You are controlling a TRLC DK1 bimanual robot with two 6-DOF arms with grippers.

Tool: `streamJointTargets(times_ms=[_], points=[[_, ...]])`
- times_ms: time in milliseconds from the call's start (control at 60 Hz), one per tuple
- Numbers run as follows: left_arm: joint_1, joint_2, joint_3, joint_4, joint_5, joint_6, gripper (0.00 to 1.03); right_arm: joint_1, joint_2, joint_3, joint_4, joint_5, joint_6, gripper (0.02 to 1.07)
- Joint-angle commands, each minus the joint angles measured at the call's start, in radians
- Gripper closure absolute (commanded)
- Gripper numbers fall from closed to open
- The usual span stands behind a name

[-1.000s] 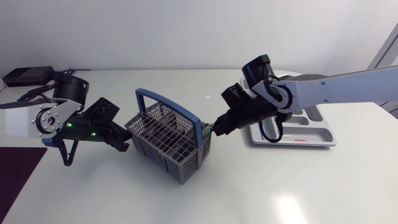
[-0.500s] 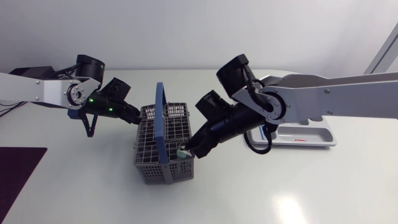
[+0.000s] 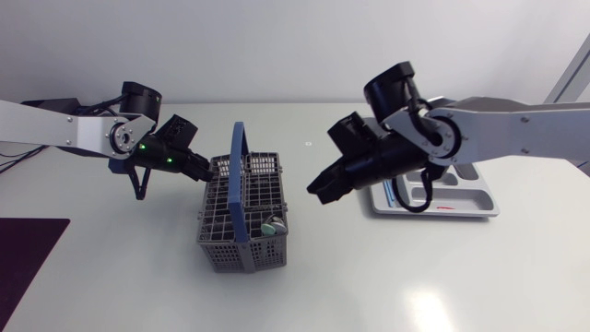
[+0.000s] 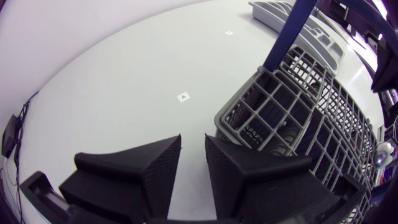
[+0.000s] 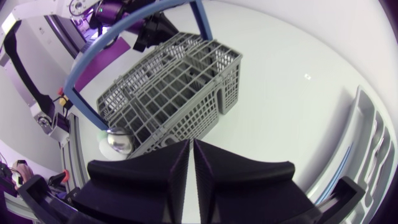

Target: Unload the cutlery basket into the drawer organizer.

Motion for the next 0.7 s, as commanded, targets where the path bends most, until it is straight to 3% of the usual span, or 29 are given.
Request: streamJointTargets(times_ms=[0, 467, 567, 683], points=[[-0.019, 0.004, 0.009, 0.006, 0.012, -0.013, 0.72, 0.052, 0.055, -0.051, 0.008, 0.008, -0.005, 0.94], [-0.108, 0.130, 0.204, -0.022, 0.012, -0.045, 0.72, 0.234, 0.110, 0.038, 0.006, -0.002, 0.043, 0.94], [-0.107, 0.128, 0.230, -0.045, 0.008, -0.048, 0.72, 0.216, 0.084, 0.047, -0.010, -0.001, 0.040, 0.93], [-0.044, 0.027, 0.181, -0.080, 0.008, -0.019, 0.71, 0.104, 0.035, 0.038, -0.026, -0.004, 0.003, 0.93]])
